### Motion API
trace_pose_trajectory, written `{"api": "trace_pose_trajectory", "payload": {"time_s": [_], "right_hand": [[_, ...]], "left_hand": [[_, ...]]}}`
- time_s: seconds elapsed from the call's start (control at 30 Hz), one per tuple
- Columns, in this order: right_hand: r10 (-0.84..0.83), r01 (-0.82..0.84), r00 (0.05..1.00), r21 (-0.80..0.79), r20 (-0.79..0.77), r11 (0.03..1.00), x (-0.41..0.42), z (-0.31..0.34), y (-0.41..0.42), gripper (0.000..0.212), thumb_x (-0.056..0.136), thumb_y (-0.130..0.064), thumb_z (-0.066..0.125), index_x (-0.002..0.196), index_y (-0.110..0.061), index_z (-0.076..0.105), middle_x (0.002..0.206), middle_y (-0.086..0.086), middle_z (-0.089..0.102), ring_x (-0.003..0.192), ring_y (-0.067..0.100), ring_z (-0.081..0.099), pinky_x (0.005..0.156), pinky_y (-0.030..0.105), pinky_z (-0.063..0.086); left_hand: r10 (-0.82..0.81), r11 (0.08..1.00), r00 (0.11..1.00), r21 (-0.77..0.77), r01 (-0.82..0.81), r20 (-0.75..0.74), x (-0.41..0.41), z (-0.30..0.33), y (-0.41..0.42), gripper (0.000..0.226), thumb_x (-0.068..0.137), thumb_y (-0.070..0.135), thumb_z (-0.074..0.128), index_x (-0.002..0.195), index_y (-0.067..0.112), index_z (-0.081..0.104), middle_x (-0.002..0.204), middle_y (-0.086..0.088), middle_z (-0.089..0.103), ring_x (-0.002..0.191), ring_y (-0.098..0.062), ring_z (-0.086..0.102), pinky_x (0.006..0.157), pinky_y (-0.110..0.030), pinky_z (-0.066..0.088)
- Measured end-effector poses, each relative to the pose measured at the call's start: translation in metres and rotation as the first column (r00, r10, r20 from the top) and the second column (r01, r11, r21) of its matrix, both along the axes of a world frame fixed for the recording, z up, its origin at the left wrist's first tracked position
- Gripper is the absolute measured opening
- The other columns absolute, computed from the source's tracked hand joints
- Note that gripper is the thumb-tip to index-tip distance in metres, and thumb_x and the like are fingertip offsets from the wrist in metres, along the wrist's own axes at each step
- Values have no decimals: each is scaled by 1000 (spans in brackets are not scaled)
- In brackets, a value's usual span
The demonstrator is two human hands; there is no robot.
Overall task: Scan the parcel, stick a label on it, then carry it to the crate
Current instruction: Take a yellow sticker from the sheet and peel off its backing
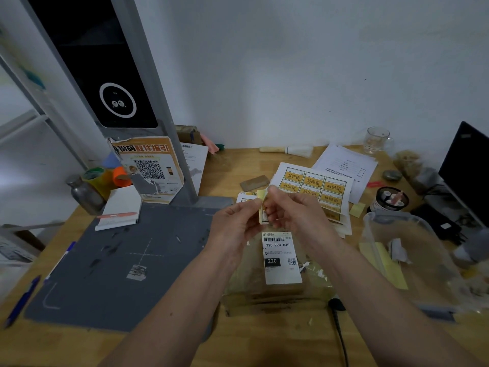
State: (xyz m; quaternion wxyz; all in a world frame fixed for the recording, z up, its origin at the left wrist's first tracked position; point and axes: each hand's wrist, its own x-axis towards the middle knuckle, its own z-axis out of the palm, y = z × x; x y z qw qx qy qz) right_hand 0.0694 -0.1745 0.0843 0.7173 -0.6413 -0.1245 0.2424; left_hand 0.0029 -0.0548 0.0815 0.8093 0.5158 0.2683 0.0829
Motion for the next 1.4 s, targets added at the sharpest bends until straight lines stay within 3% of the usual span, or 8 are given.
{"api": "trace_pose_trajectory", "payload": {"time_s": [0.13, 0.27, 0.43, 0.57, 0.67, 0.87, 1.1, 1.4], "right_hand": [[-62, 75, 991, -112, 115, 991, -4, -4, 3, 12, 76, -19, 77, 74, -8, 71, 65, 3, 68, 59, 10, 60, 55, 20, 48], [-128, 136, 986, -72, 107, 988, -5, -5, 5, 5, 76, -13, 75, 76, -8, 75, 72, 8, 72, 62, 14, 64, 54, 21, 49], [-131, 137, 986, -60, 107, 989, -4, -3, 3, 8, 81, -10, 71, 75, -6, 76, 74, 14, 73, 61, 18, 65, 52, 21, 53], [-112, 126, 986, -116, 120, 985, -3, -3, 4, 12, 83, -9, 68, 74, -10, 76, 74, 11, 74, 62, 18, 64, 55, 22, 53], [-107, 125, 988, -160, 113, 979, -2, -5, 4, 11, 84, -11, 67, 79, -6, 75, 82, 19, 73, 66, 27, 66, 64, 33, 55], [-113, 118, 992, -106, 56, 987, -2, -7, 6, 12, 85, -6, 65, 77, -2, 73, 72, 16, 70, 54, 19, 61, 48, 20, 50], [-89, 91, 990, 16, -109, 996, 0, -7, 5, 10, 86, -6, 64, 79, -4, 71, 79, 15, 70, 69, 21, 62, 55, 24, 51], [-67, 120, 952, 164, -297, 979, 1, -6, -1, 5, 81, 0, 66, 77, 1, 70, 79, 15, 74, 73, 24, 71, 65, 31, 60]], "left_hand": [[41, 998, 999, 56, -41, 7, -1, -1, -4, 18, 81, 18, 71, 84, 1, 72, 84, -16, 74, 78, -22, 69, 65, -26, 56], [60, 990, 998, 125, -60, 10, -1, 1, -6, 13, 83, 16, 69, 83, 4, 74, 77, -10, 74, 69, -16, 69, 62, -22, 56], [56, 977, 998, 204, -57, 10, -1, 2, -4, 12, 84, 16, 69, 83, 5, 74, 66, -1, 74, 59, -8, 68, 57, -18, 54], [69, 977, 998, 202, -69, 8, 0, 2, -4, 13, 85, 13, 67, 85, 2, 73, 71, -5, 75, 63, -11, 70, 56, -17, 53], [73, 973, 997, 218, -73, 5, 0, 1, -4, 12, 86, 13, 66, 85, 3, 73, 77, -8, 76, 67, -14, 72, 58, -18, 54], [73, 980, 997, 185, -69, -13, 0, 0, -2, 12, 87, 15, 65, 87, 5, 73, 81, -12, 76, 72, -20, 73, 59, -22, 56], [61, 997, 998, 53, -61, -9, 0, 1, -1, 16, 87, 12, 65, 95, -1, 70, 88, -15, 75, 77, -21, 72, 63, -24, 57], [60, 996, 998, -62, -59, 11, -1, 2, -1, 9, 87, 9, 64, 86, 3, 70, 80, -10, 76, 70, -15, 72, 58, -22, 55]]}}
